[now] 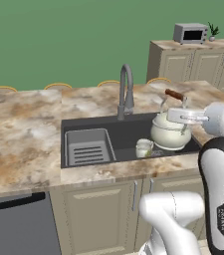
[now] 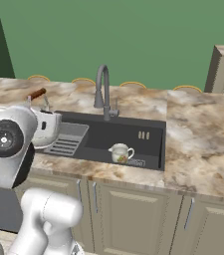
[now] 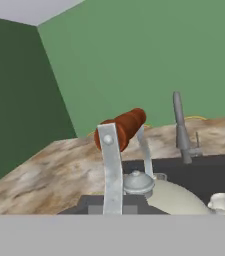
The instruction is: Open the cabinet, pick the kettle from the cabinet, and place it in the sink.
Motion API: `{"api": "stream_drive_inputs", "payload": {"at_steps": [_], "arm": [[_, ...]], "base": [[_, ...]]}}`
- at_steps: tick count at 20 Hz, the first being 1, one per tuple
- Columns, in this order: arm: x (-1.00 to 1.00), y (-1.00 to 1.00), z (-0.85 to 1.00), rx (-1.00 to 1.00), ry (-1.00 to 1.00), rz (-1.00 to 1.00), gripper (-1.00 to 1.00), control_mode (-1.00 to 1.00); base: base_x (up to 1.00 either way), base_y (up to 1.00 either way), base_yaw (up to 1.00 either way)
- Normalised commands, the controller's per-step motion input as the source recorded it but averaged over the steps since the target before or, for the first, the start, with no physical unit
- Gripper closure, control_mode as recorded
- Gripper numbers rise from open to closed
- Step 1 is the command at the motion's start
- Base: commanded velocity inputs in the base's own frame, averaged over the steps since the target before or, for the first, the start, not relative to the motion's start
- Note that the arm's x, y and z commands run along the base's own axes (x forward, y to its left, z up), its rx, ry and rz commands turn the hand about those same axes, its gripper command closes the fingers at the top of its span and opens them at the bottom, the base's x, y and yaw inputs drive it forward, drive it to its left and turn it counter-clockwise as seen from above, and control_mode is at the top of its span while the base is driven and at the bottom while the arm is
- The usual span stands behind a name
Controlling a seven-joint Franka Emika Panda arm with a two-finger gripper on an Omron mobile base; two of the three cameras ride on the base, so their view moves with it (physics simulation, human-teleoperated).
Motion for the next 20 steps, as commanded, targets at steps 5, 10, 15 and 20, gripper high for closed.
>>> {"api": "stream_drive_inputs", "payload": {"at_steps": [5, 10, 15, 20], "arm": [[-0.20, -0.07, 0.05, 0.01, 0.13, -0.34, 1.00, -1.00], [-0.15, -0.03, 0.01, 0.00, 0.11, -0.40, 1.00, -1.00], [0.03, -0.13, 0.00, -0.06, 0.15, -0.51, 1.00, -1.00], [0.20, -0.21, 0.00, -0.02, 0.23, -0.43, 1.00, -1.00]], "base": [[0.00, 0.00, 0.00], [0.00, 0.00, 0.00], [0.00, 0.00, 0.00], [0.00, 0.00, 0.00]]}}
